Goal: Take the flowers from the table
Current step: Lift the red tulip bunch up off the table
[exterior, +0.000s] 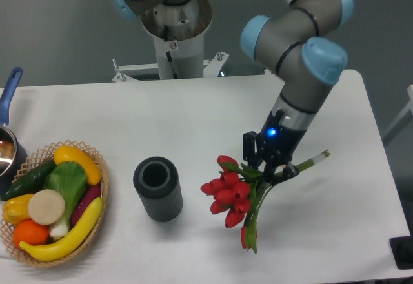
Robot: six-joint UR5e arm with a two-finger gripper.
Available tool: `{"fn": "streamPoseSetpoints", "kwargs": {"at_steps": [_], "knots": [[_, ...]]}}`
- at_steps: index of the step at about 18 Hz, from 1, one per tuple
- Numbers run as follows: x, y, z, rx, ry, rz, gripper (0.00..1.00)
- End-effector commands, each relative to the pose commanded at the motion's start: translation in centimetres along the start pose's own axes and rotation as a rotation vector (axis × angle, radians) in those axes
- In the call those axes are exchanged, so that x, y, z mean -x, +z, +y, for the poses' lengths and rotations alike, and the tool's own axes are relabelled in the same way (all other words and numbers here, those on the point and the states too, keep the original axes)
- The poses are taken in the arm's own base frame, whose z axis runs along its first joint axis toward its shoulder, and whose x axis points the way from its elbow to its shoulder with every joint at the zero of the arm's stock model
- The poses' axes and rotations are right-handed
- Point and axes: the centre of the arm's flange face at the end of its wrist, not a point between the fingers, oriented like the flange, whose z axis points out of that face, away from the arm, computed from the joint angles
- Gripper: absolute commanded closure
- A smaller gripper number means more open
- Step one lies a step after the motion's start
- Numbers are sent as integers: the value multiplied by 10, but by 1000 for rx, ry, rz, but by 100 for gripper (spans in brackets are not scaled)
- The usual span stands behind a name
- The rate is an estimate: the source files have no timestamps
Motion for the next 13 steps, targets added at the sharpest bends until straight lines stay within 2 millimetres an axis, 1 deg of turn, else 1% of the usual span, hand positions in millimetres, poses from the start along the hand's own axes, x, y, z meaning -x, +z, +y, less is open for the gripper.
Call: {"fn": "streamPoseSetpoints", "kwargs": {"at_steps": [2, 3, 4, 6, 7, 8, 10, 13], "knots": [[1, -3, -13, -85, -37, 6, 67], [0, -10, -23, -121, -47, 3, 67], [-2, -22, -34, -149, -55, -7, 67], [-5, -26, -42, -184, -86, -1, 67], [-7, -33, -50, -213, -100, -2, 67], [-7, -35, -51, -228, -115, 1, 67], [-6, -45, -46, -243, -126, -10, 67], [-8, -44, -47, -254, -128, -5, 67]]}}
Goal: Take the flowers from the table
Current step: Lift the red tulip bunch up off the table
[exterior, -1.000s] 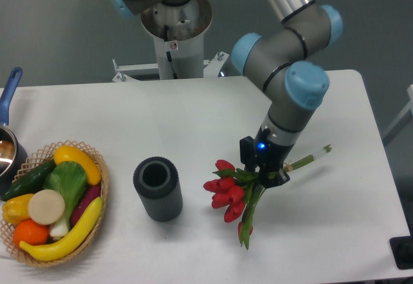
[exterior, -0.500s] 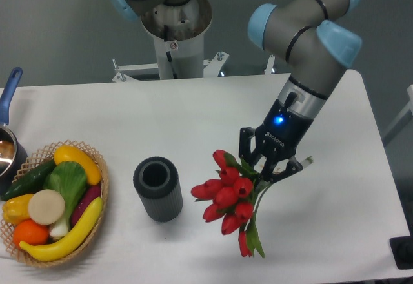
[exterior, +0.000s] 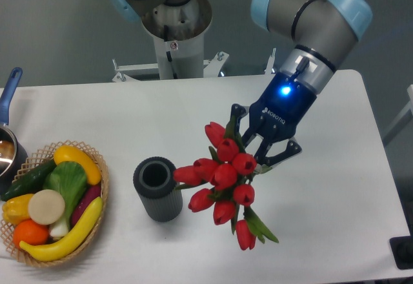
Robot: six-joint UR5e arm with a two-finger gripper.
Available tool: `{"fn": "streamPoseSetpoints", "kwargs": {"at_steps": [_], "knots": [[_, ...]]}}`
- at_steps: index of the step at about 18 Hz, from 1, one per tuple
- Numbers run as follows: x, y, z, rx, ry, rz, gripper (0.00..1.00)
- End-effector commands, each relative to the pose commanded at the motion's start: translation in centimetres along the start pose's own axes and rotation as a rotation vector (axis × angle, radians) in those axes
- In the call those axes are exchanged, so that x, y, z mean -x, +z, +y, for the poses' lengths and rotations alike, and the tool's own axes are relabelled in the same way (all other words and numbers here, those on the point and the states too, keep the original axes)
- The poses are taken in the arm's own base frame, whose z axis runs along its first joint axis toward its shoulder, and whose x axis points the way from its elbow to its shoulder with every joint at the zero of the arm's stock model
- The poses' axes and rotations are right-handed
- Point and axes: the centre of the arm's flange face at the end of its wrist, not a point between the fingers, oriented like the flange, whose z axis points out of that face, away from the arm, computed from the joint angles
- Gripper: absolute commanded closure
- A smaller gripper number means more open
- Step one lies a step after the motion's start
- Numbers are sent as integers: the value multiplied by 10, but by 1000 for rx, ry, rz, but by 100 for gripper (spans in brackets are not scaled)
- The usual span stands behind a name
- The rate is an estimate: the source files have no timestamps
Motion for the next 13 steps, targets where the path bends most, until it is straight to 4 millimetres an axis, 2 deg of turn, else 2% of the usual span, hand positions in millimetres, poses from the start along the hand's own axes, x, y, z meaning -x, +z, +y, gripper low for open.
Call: {"fn": "streamPoseSetpoints", "kwargs": {"at_steps": [5, 13], "knots": [[1, -9, -3, -47, -8, 0, 67], [-2, -8, -1, -45, -13, 3, 67]]}}
